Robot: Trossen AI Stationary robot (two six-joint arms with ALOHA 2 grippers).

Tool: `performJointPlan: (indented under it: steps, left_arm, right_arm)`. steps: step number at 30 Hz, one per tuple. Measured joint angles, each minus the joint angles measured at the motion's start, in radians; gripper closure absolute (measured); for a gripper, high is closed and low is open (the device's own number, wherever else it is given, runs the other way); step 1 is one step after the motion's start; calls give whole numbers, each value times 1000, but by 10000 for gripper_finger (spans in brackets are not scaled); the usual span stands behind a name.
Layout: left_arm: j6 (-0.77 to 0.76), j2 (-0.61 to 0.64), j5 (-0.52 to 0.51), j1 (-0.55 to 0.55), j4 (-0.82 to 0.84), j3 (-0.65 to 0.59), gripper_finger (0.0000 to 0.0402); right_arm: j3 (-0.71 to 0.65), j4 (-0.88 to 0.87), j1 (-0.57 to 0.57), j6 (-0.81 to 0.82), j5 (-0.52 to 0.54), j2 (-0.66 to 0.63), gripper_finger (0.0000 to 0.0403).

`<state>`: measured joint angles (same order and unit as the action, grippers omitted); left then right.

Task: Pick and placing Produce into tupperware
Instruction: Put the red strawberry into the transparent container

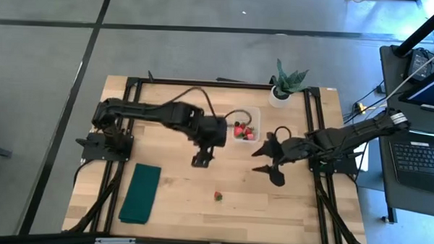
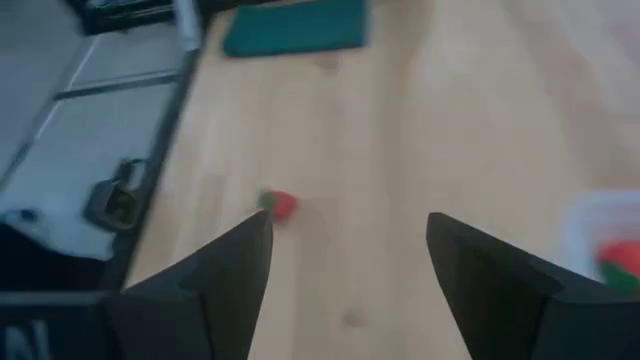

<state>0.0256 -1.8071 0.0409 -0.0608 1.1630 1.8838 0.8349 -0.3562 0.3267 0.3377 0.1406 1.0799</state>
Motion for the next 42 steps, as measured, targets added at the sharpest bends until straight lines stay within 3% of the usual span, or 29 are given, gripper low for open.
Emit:
performJointPlan:
  steps: [7,15,22,29,34,42]
  left_arm:
    - [-214,6,-209,-149,109,-35,129]
    - [-453,159,-270,-272,-56,-327,130]
    - [-625,347,-345,-370,-141,-612,130]
    - [-714,476,-352,-472,-272,-874,130]
    - [-734,516,-349,-550,-338,-1017,130]
    - [-731,518,-370,-634,-385,-1140,130]
  right_arm:
    - [104,19,33,-98,-56,167,136]
    - [306,-131,51,-69,-55,351,136]
    - [475,-180,64,86,-56,524,136]
    - [608,-287,65,271,-56,699,136]
    - [702,-310,70,393,-56,817,136]
    - [888,-444,71,622,-67,982,136]
